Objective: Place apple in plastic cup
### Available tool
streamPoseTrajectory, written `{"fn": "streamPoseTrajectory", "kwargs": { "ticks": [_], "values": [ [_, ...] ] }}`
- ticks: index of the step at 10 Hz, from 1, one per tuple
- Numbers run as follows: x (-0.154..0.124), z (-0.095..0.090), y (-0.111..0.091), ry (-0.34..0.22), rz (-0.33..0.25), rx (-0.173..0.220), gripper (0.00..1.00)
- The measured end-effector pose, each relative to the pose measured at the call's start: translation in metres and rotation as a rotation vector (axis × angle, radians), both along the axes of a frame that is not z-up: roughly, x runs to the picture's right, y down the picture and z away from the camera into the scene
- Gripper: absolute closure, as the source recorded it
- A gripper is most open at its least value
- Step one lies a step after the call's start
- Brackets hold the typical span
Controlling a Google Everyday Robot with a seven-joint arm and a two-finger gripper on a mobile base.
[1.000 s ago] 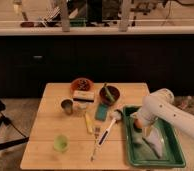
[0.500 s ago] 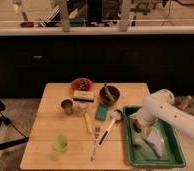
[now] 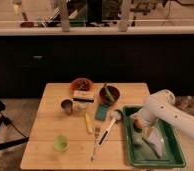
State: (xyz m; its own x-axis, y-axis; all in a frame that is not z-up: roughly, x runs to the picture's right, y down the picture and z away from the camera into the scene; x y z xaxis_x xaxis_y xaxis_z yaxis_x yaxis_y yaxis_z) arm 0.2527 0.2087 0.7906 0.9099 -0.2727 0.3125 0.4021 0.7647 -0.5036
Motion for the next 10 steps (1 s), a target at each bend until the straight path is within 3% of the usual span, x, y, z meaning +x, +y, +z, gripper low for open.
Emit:
{"fn": "streamPoseTrajectory", "kwargs": {
  "ticks": [5,8,10],
  "values": [
    [0.014,0.02,-0.011,-0.01,0.007,0.007,0.21],
    [0.013,0.027,-0.013,-0.079,-0.054,0.004,0.21],
    [0.019,0.027,-0.007,-0.125,-0.126,-0.011,0.21]
  ]
}}
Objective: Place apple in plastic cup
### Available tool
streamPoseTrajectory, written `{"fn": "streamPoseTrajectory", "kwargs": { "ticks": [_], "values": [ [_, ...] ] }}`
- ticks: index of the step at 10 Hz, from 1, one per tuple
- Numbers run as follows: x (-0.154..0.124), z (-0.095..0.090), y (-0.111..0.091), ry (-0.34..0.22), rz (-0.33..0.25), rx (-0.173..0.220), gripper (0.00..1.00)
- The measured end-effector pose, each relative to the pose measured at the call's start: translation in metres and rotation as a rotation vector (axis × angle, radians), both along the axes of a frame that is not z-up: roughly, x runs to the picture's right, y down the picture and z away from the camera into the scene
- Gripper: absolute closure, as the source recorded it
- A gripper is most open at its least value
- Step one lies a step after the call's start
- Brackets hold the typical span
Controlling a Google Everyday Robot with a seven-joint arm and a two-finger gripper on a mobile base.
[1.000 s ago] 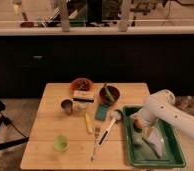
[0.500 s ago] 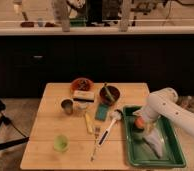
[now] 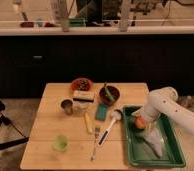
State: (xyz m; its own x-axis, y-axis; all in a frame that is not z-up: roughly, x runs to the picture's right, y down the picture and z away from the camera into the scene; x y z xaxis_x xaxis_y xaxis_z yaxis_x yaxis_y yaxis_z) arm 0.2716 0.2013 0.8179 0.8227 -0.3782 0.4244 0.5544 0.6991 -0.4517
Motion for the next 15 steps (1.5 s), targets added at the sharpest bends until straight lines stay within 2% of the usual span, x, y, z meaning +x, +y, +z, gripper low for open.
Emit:
{"fn": "streamPoseTrajectory", "kwargs": {
  "ticks": [2,4,6,8,10,13,15],
  "values": [
    [0.0,0.001,0.003,-0.055,-0.097,-0.002,0.21],
    [0.006,-0.001,0.006,-0.102,-0.208,0.016,0.21],
    [0.012,-0.003,0.005,-0.119,-0.268,0.041,0.21],
    [0.015,-0.003,0.001,-0.136,-0.309,0.058,0.21],
    [0.02,-0.002,-0.005,-0.177,-0.35,0.066,0.21],
    [0.017,0.002,-0.009,-0.236,-0.377,0.048,0.21],
    [0.014,0.004,-0.01,-0.282,-0.37,0.031,0.21]
  ]
}}
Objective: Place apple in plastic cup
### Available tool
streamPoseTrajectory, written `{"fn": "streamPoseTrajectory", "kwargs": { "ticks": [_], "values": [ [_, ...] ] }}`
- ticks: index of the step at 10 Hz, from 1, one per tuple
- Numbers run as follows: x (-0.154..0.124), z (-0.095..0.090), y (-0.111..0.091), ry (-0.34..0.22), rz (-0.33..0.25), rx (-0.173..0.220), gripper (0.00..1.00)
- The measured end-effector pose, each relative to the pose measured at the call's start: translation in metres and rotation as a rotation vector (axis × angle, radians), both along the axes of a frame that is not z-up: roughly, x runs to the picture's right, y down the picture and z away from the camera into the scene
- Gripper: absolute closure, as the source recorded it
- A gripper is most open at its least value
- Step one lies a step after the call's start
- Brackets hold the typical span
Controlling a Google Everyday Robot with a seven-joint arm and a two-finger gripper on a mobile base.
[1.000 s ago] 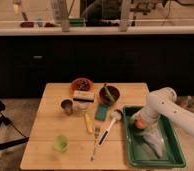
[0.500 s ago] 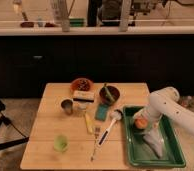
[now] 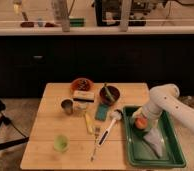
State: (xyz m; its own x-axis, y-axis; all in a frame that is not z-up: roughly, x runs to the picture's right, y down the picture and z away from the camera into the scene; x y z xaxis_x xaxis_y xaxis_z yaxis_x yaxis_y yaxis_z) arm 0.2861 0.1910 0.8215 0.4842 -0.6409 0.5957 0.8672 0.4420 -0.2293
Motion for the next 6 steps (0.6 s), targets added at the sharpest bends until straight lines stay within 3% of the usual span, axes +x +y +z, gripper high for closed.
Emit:
{"fn": "streamPoseTrajectory", "kwargs": {
  "ticks": [6],
  "values": [
    [-0.0077,0.0069,0.0105,-0.063,-0.038,-0.044,0.21]
  ]
}}
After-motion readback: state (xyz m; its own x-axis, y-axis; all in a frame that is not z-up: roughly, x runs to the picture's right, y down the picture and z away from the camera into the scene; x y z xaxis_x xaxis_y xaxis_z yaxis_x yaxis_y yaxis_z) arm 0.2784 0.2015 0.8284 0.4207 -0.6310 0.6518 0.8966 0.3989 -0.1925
